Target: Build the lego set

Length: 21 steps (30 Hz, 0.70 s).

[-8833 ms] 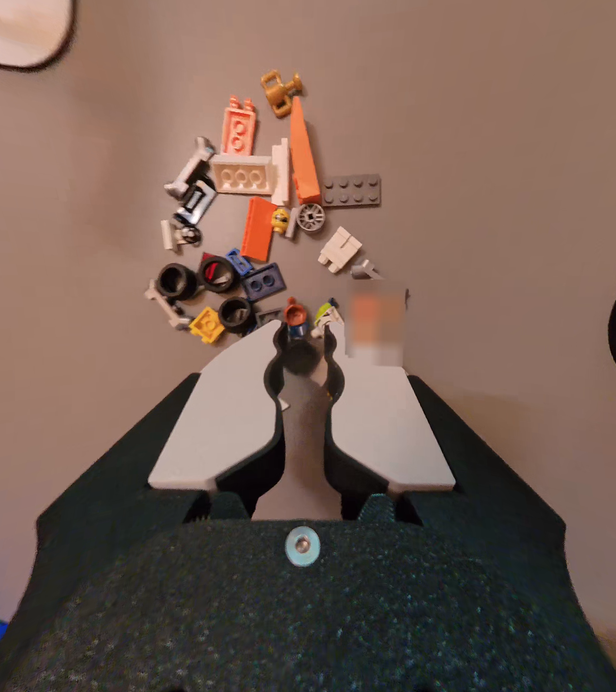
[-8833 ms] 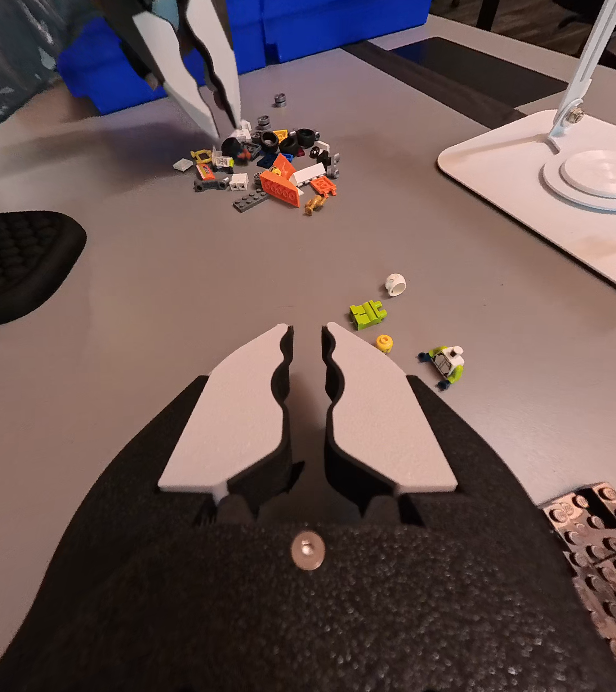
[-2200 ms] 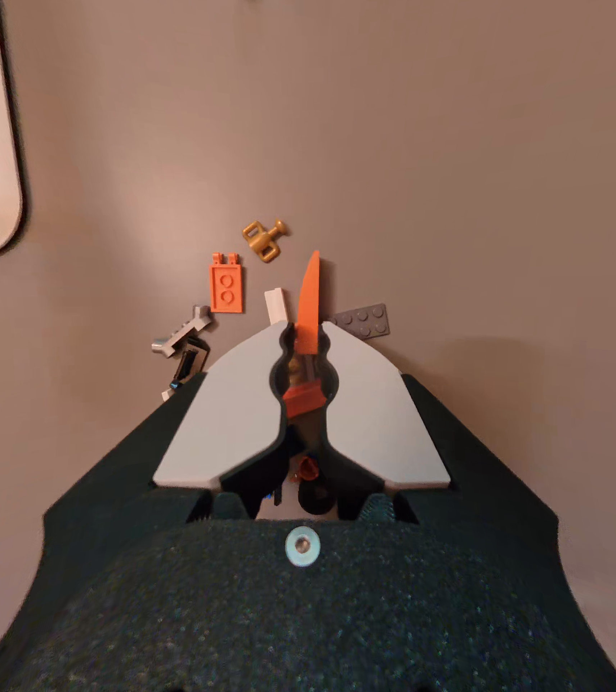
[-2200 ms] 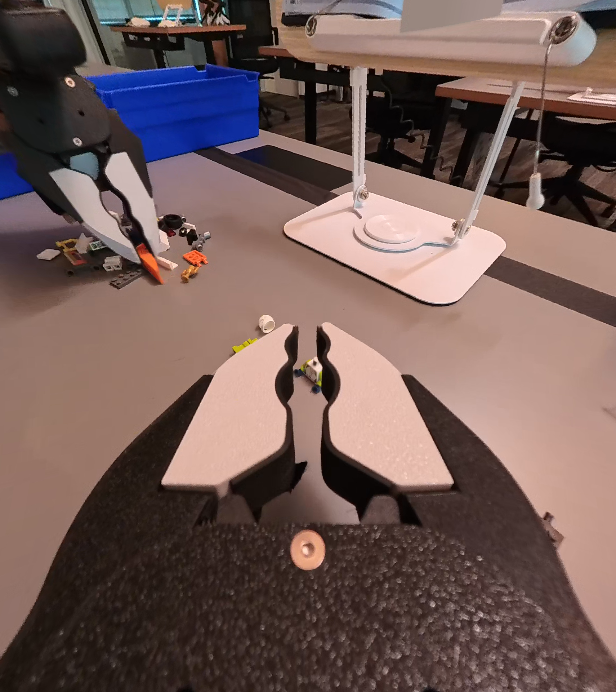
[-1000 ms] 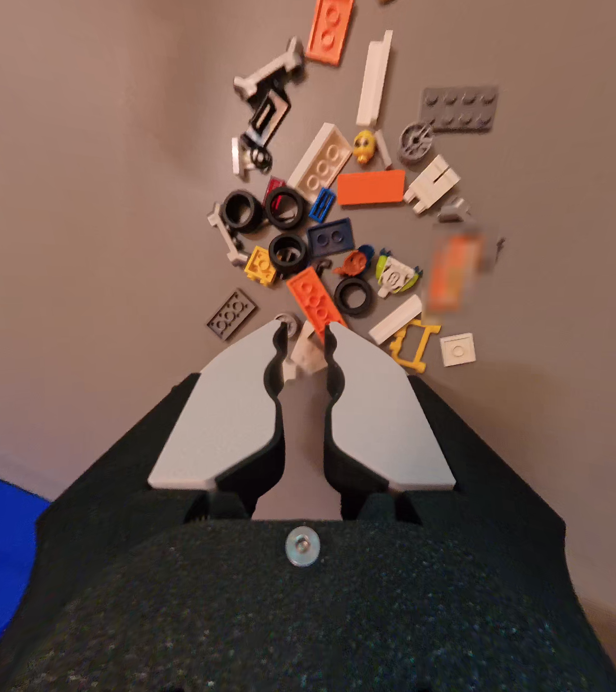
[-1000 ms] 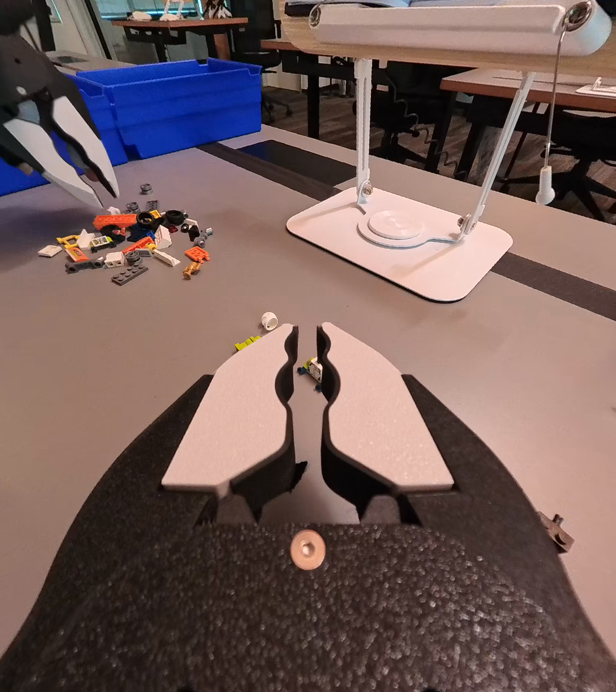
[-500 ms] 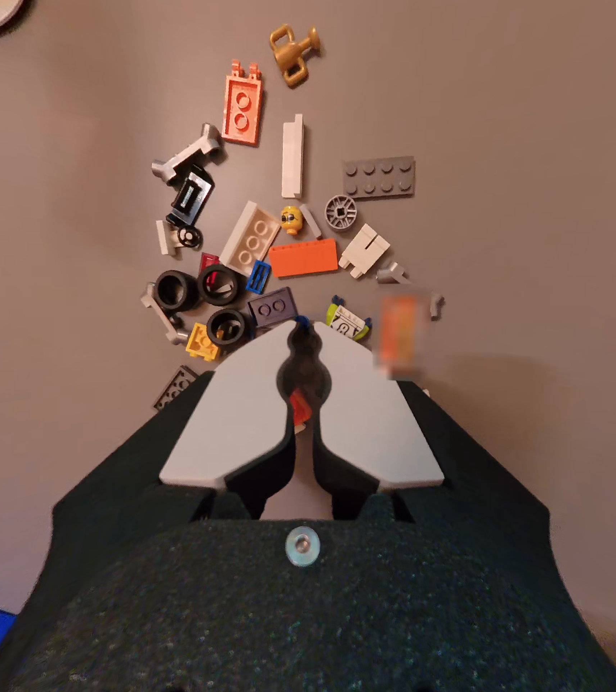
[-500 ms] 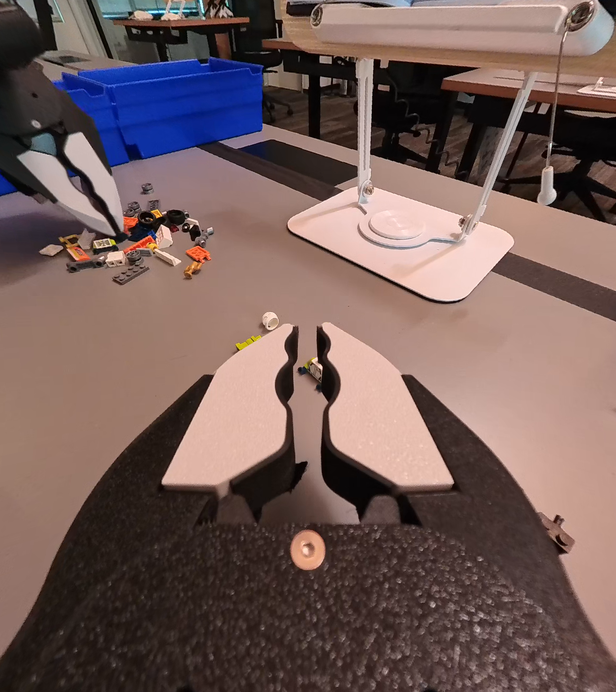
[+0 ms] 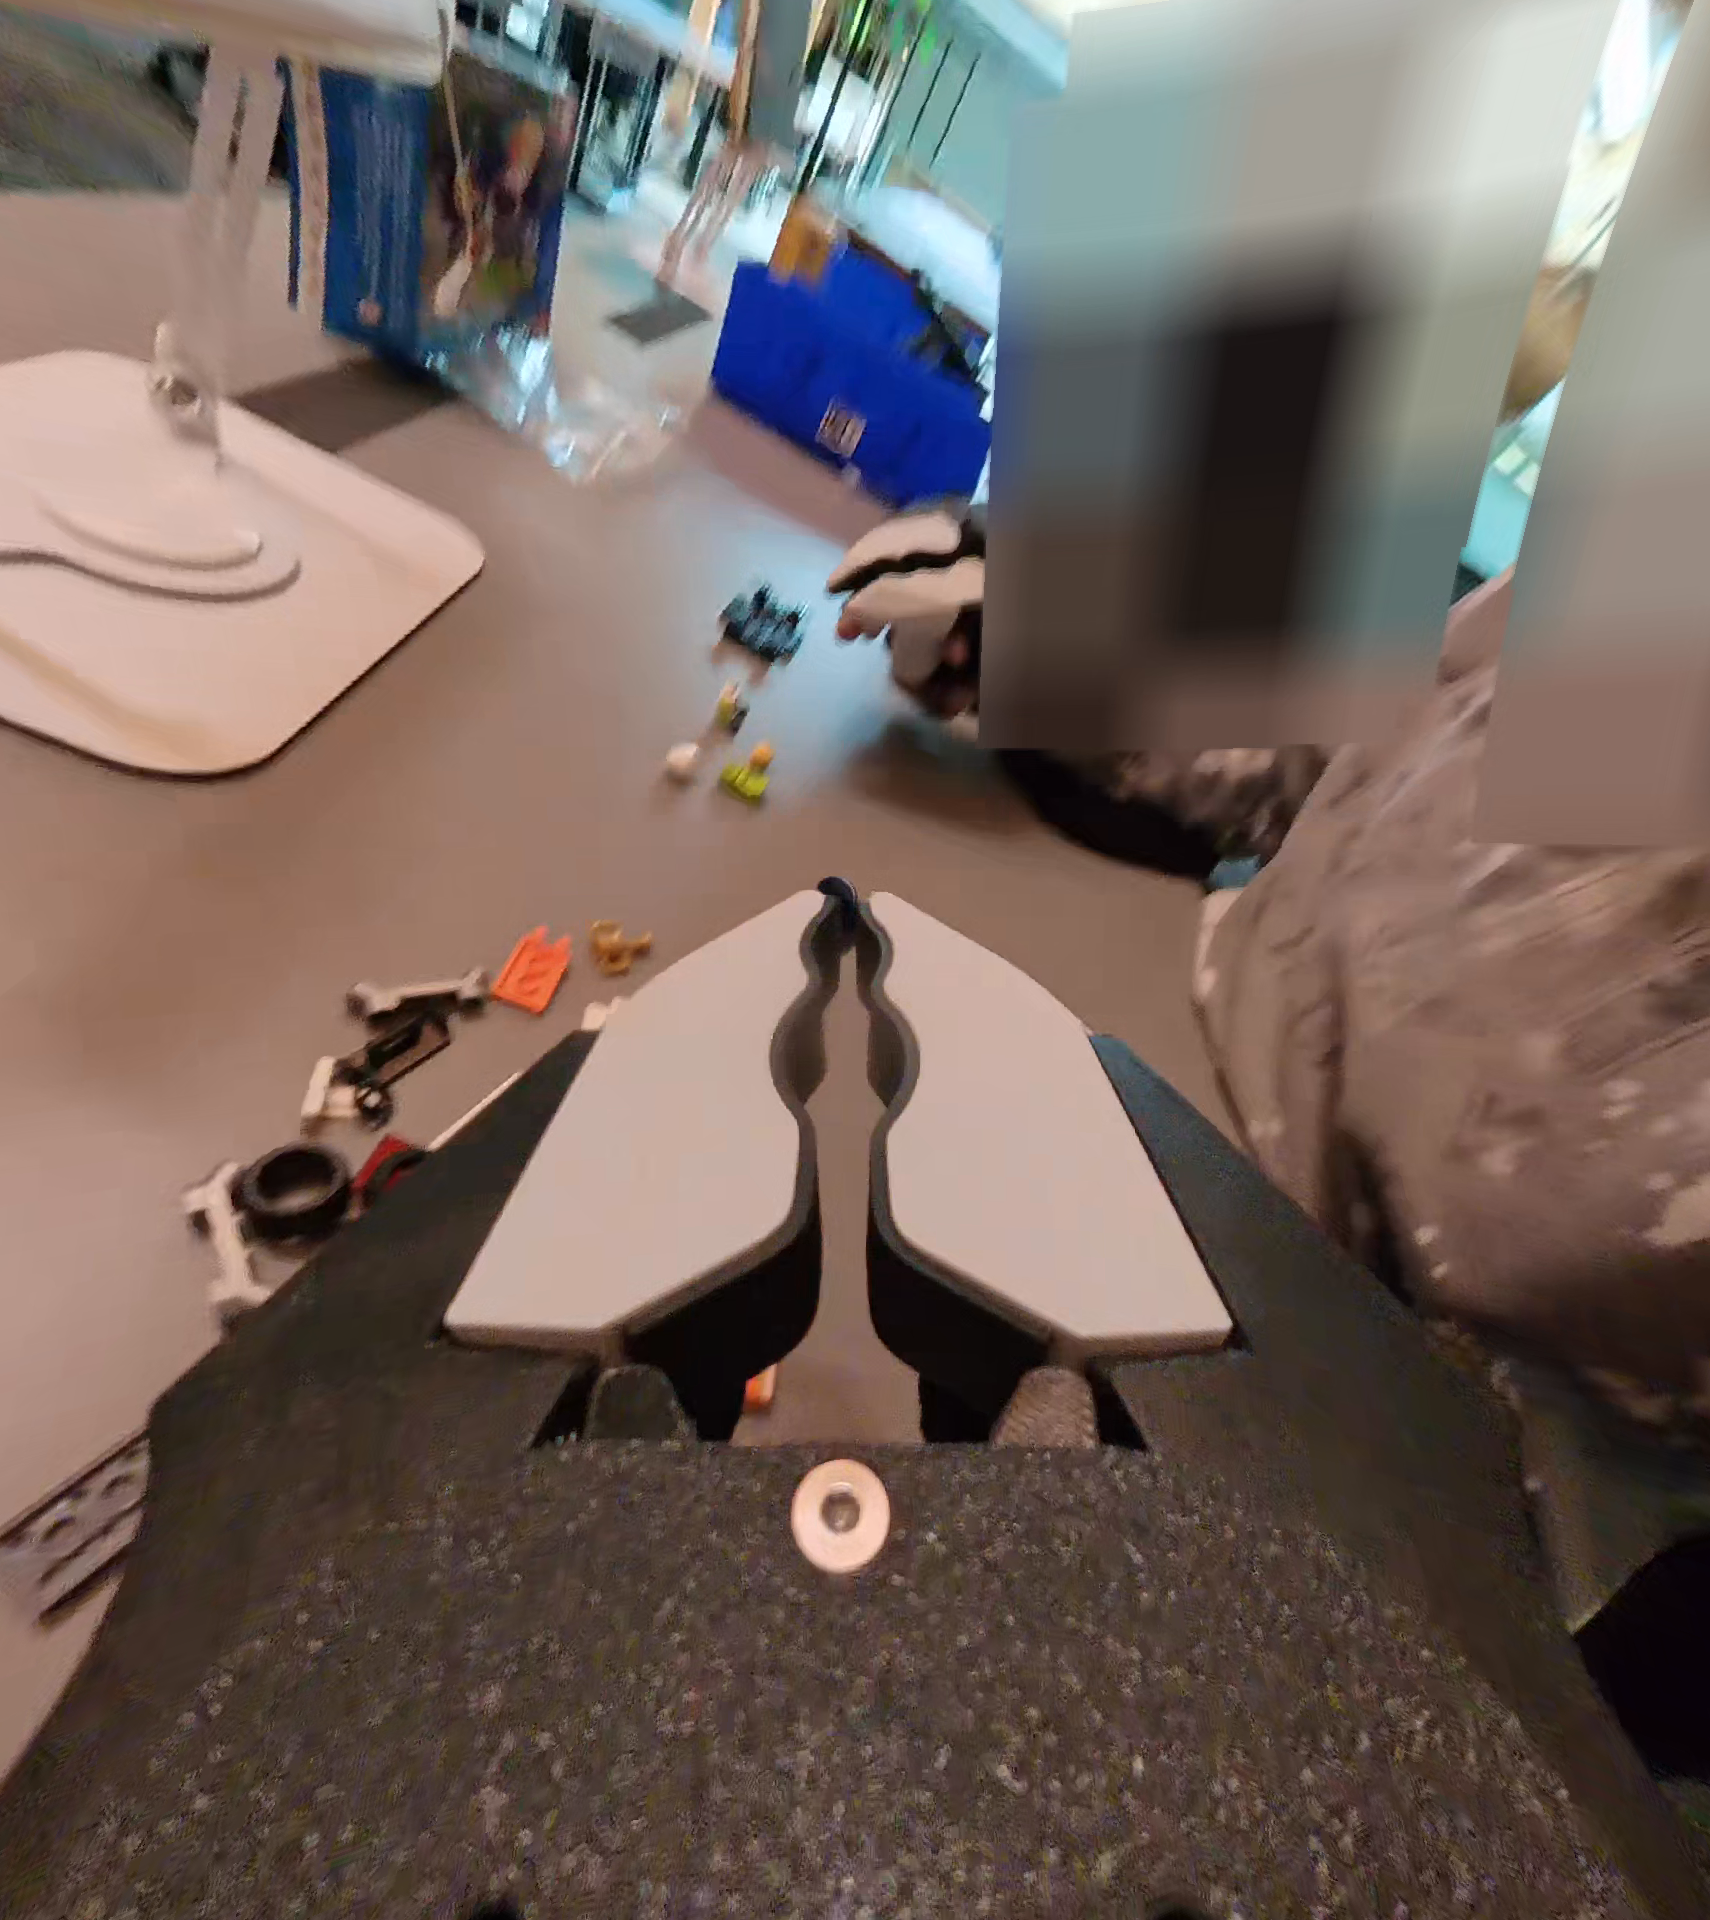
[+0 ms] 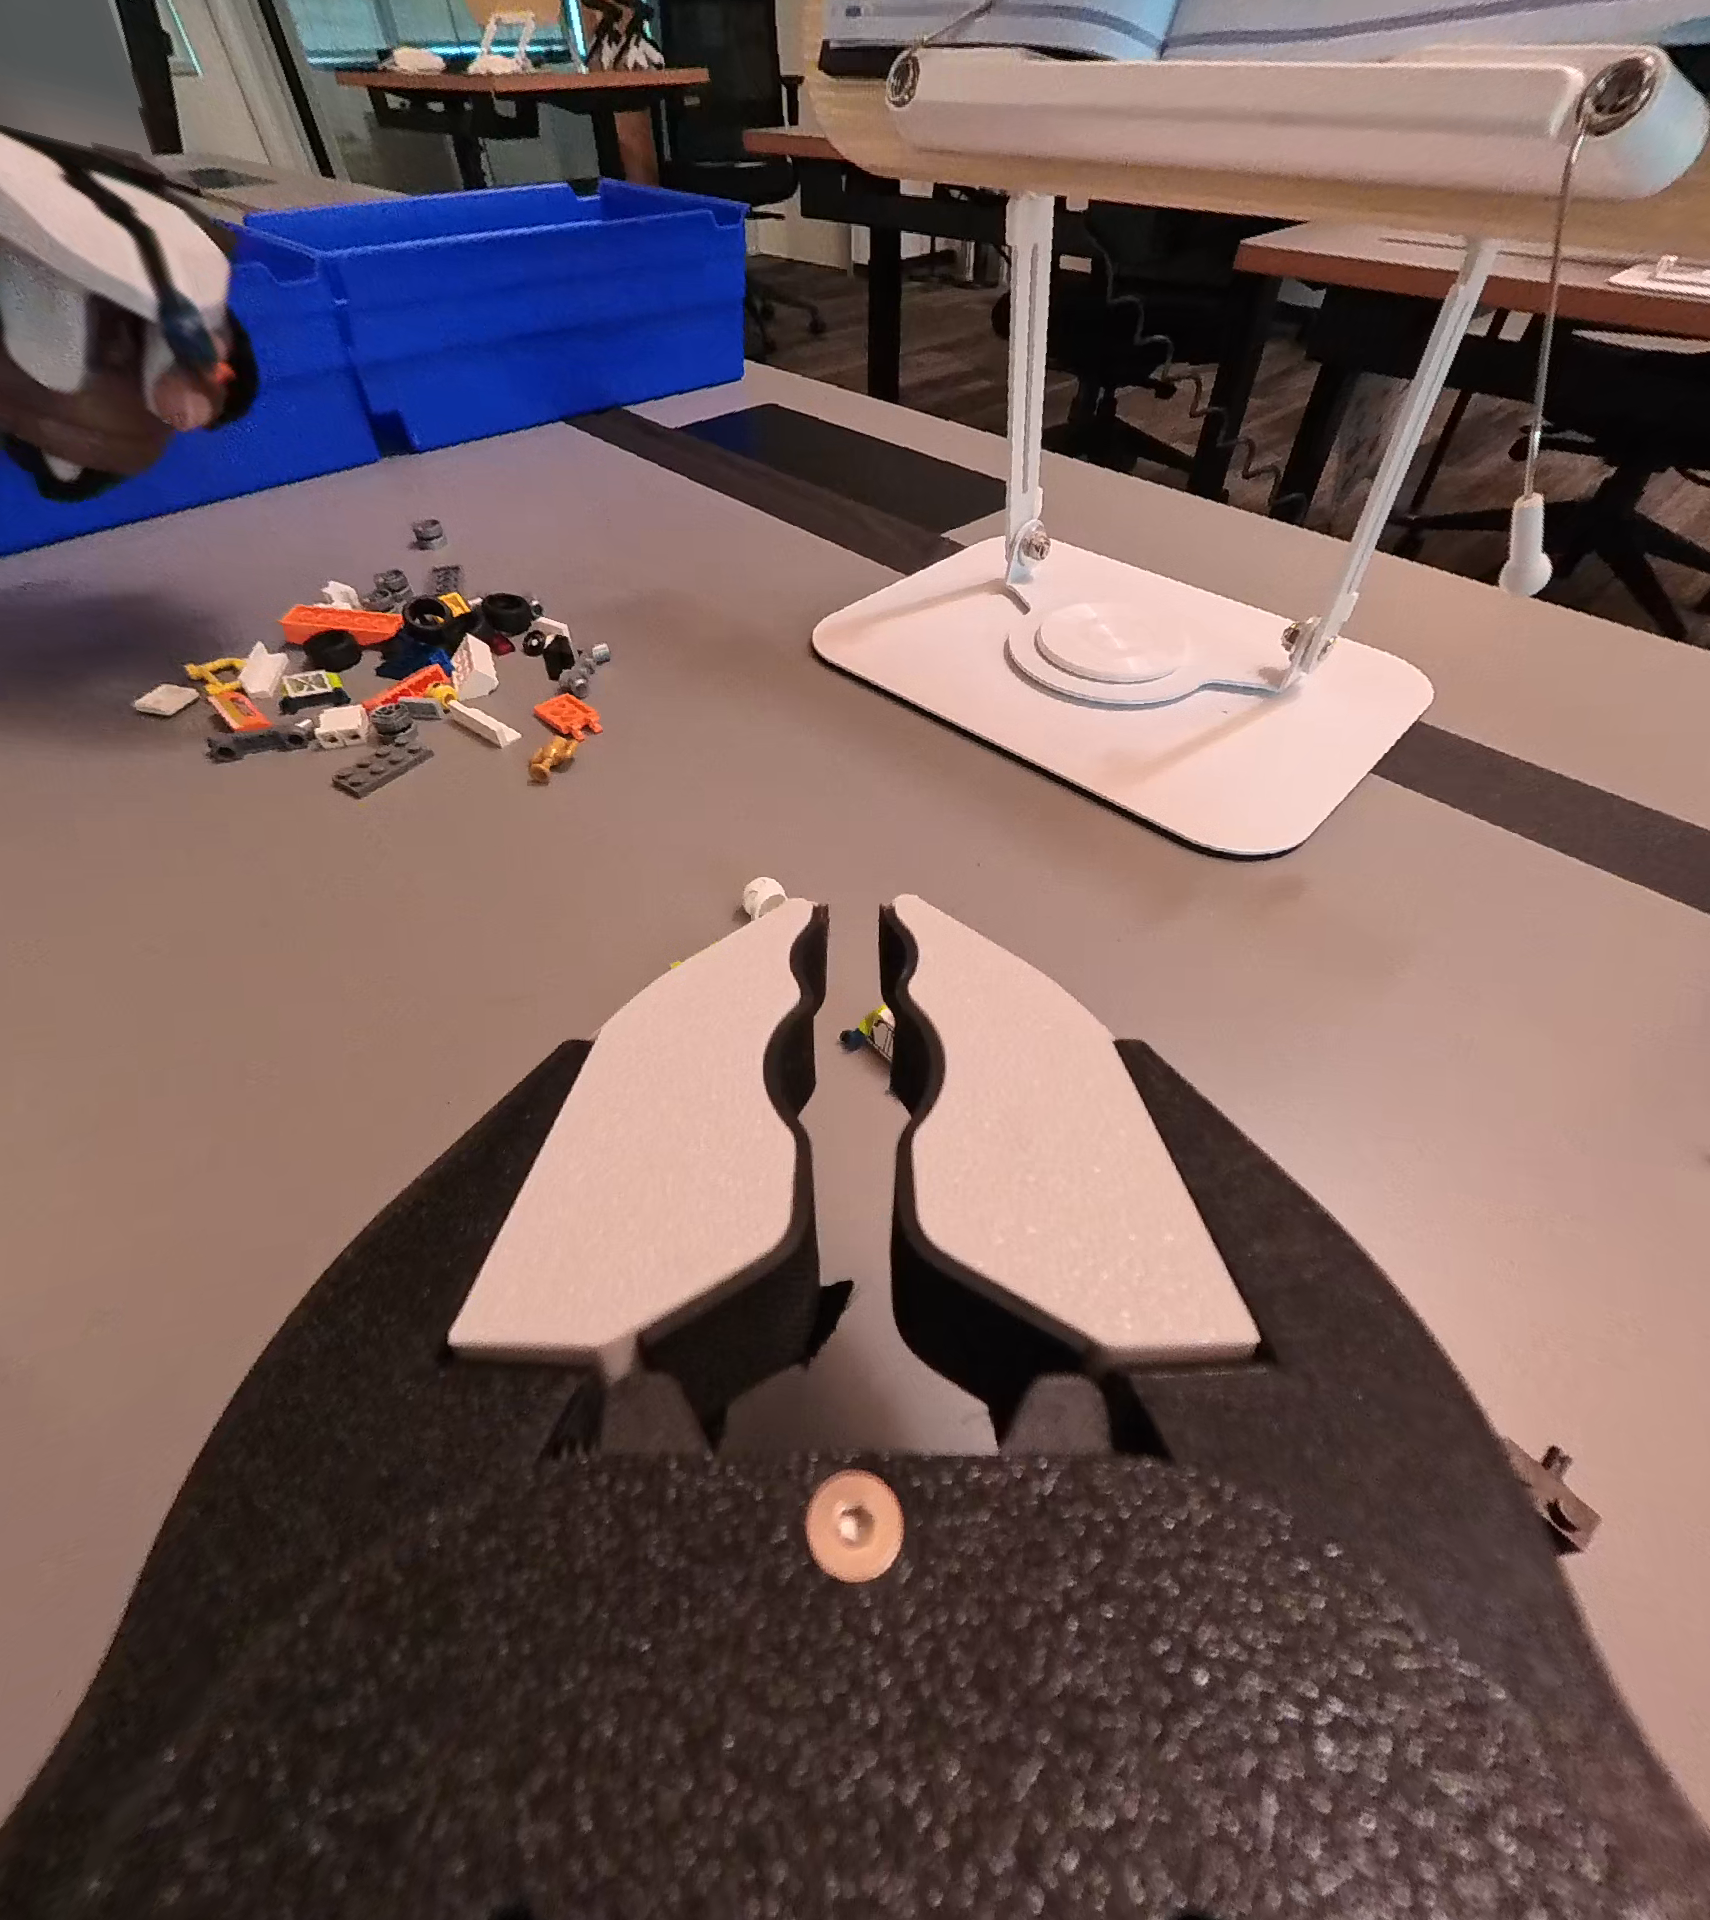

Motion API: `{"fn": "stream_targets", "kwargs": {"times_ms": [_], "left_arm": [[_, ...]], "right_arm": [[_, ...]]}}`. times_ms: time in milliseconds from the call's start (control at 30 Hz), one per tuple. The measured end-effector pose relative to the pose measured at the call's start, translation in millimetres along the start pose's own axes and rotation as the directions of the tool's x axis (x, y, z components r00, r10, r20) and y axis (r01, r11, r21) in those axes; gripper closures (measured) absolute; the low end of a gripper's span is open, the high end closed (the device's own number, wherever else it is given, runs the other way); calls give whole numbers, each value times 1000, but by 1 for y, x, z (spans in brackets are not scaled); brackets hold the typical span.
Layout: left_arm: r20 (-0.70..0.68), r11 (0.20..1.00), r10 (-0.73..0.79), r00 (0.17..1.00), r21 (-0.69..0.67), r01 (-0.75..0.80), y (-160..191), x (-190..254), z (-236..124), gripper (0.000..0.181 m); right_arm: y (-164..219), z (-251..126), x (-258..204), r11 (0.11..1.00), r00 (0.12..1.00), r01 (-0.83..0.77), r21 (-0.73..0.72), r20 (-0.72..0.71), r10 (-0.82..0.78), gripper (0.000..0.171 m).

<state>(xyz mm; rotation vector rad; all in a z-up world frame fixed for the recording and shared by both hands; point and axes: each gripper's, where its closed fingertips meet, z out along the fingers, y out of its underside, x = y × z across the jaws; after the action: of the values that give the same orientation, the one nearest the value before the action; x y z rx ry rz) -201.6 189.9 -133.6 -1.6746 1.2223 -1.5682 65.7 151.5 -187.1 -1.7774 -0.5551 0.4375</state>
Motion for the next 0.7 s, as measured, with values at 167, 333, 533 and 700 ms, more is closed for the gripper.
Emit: {"fn": "stream_targets", "kwargs": {"times_ms": [167, 333, 533, 700], "left_arm": [[-86, 994, -37, 996, 96, 45, -5, 13, 0, 179], [-108, 993, -56, 993, 98, 66, -1, 14, 6, 179], [-116, 989, -78, 990, 118, 92, -2, 11, 8, 179], [-129, 986, -87, 988, 134, 104, -2, 11, 8, 179]], "right_arm": [[0, 0, -1, 1000, 1000, 4, -1, 1, -4, 162], [0, 0, -1, 1000, 1000, 4, -1, 2, -4, 162], [0, 0, -2, 1000, 1000, 6, -2, 6, -6, 162], [0, 0, -2, 1000, 1000, 6, -5, 10, -6, 162]]}}
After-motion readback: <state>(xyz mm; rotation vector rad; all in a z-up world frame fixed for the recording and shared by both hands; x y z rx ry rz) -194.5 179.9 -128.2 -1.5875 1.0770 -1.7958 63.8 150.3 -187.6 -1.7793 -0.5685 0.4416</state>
